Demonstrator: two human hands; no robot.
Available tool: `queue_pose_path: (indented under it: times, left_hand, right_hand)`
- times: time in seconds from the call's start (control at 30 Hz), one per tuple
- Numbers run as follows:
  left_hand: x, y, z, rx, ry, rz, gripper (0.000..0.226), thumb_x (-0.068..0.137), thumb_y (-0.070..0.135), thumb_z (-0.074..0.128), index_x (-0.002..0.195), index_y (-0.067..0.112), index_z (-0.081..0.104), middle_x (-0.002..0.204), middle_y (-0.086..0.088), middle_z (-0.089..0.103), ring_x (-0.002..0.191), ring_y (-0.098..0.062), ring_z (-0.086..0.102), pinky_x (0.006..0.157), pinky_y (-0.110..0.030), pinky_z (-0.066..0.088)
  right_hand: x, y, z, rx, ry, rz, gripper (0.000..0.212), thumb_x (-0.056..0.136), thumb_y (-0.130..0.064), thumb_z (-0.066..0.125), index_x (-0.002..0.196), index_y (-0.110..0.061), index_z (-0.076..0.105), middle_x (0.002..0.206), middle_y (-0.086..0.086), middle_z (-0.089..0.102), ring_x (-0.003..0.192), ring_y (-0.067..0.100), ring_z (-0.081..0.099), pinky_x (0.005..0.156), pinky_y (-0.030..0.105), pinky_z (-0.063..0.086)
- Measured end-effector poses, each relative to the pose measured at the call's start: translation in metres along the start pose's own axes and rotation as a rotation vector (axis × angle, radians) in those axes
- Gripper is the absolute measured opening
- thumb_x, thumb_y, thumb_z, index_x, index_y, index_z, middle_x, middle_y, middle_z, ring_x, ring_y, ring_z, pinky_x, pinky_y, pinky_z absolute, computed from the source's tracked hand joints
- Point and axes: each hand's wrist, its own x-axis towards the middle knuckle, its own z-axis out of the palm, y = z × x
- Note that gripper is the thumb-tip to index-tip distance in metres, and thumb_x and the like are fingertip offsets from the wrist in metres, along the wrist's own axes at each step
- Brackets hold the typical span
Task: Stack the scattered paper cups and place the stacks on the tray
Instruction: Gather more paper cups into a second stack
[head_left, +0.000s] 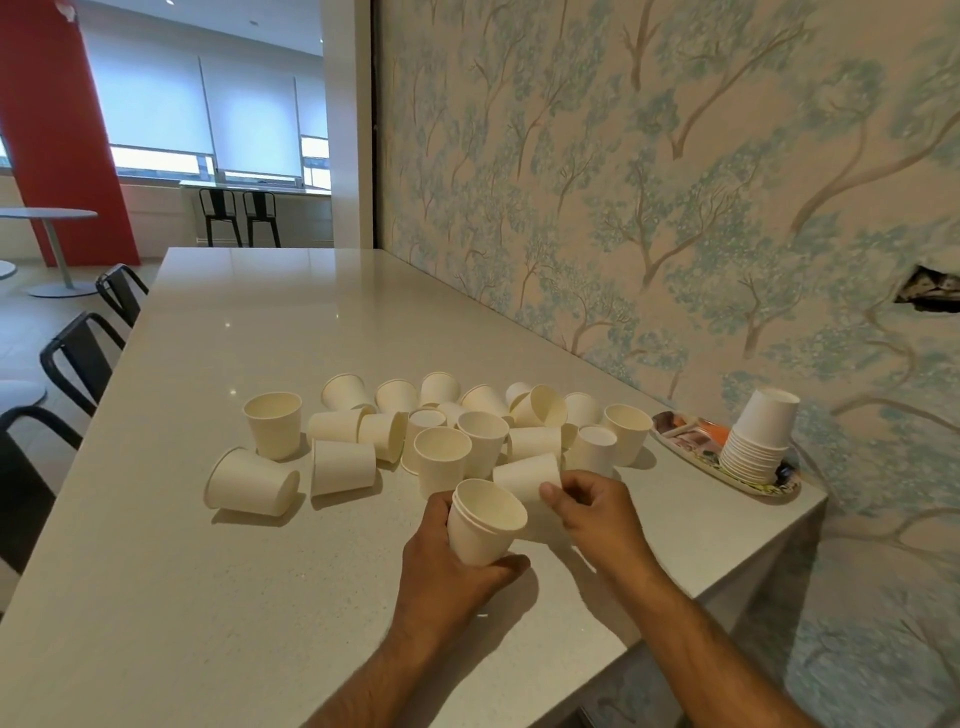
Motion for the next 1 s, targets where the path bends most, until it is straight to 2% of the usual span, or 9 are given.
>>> queue_pose_path:
  times: [0.1,0.2,0.33,0.53,0.63,0.73,0.83,0.93,1.0]
  left_hand:
    - [0.0,0.0,0.0,0.022,0.002,0.005,0.08,0.058,0.035,0.094,0.121,0.039,0.044,0.106,0.023,0.059,0.093,-0.001,0.06,0.068,-0.01,0.048]
    - [0.002,-0.001,-0.001,0.044,0.017,0.021,0.078,0.058,0.034,0.094,0.119,0.038,0.046,0.104,0.021,0.059,0.091,-0.001,0.06,0.067,-0.011,0.048]
    - [0.004,-0.001,-0.004,0.037,0.045,0.029,0.078,0.055,0.036,0.094,0.119,0.035,0.049,0.103,0.017,0.063,0.088,-0.004,0.063,0.063,-0.012,0.05]
    - [0.006,0.0,-0.008,0.01,0.062,0.049,0.076,0.058,0.039,0.092,0.121,0.034,0.05,0.104,0.019,0.064,0.087,0.003,0.063,0.063,-0.008,0.05]
    - [0.011,-0.001,-0.013,-0.004,0.088,0.02,0.075,0.058,0.039,0.092,0.12,0.034,0.05,0.104,0.021,0.062,0.086,0.001,0.063,0.063,-0.004,0.048]
    - [0.014,-0.004,-0.019,-0.033,0.148,-0.002,0.075,0.054,0.036,0.094,0.116,0.034,0.052,0.1,0.018,0.065,0.086,0.004,0.063,0.06,-0.01,0.049]
    - [0.017,-0.005,-0.024,-0.076,0.21,-0.047,0.075,0.053,0.034,0.095,0.114,0.031,0.053,0.1,0.016,0.065,0.085,-0.002,0.063,0.064,-0.016,0.046]
    - [0.02,-0.008,-0.028,-0.12,0.264,-0.092,0.075,0.056,0.023,0.095,0.118,0.026,0.051,0.107,0.007,0.065,0.09,-0.008,0.061,0.065,-0.02,0.047]
    - [0.022,-0.009,-0.031,-0.128,0.299,-0.104,0.077,0.058,0.018,0.094,0.122,0.022,0.051,0.111,0.003,0.064,0.093,-0.013,0.061,0.069,-0.021,0.048]
  right_hand:
    - [-0.007,-0.016,-0.007,0.061,0.102,-0.184,0.016,0.092,-0.026,0.067,0.105,-0.032,0.073,0.106,-0.013,0.072,0.105,0.008,0.064,0.089,0.028,0.054]
    - [-0.014,-0.034,-0.011,0.062,0.088,-0.369,0.019,0.093,-0.03,0.062,0.109,-0.034,0.072,0.108,-0.015,0.072,0.109,0.008,0.063,0.09,0.029,0.054]
    - [-0.024,-0.044,-0.005,-0.046,-0.097,-0.473,0.031,0.095,-0.033,0.058,0.121,-0.02,0.07,0.117,-0.01,0.07,0.114,0.012,0.061,0.096,0.036,0.053]
    - [-0.025,-0.042,0.021,-0.21,-0.409,-0.417,0.027,0.096,-0.027,0.058,0.118,-0.02,0.073,0.117,-0.008,0.071,0.108,0.011,0.062,0.096,0.042,0.051]
    - [-0.02,-0.045,0.03,-0.318,-0.482,-0.451,0.026,0.097,-0.031,0.058,0.115,-0.025,0.074,0.113,-0.009,0.071,0.105,0.012,0.062,0.095,0.041,0.051]
    - [-0.011,-0.051,0.036,-0.11,-0.396,-0.463,0.026,0.095,-0.033,0.054,0.107,-0.025,0.076,0.11,-0.011,0.072,0.106,0.01,0.063,0.092,0.029,0.051]
    - [0.009,-0.055,0.042,0.044,-0.198,-0.393,0.024,0.091,-0.016,0.054,0.095,-0.02,0.077,0.108,-0.009,0.072,0.106,0.005,0.062,0.087,0.021,0.047]
    - [0.028,-0.053,0.05,-0.258,-0.219,-0.445,0.039,0.081,0.009,0.051,0.092,-0.015,0.079,0.122,-0.005,0.067,0.117,0.005,0.056,0.101,0.028,0.044]
    - [0.037,-0.049,0.055,-0.552,-0.33,-0.552,0.042,0.079,0.01,0.05,0.099,-0.013,0.079,0.133,0.0,0.062,0.13,0.013,0.048,0.11,0.032,0.037]
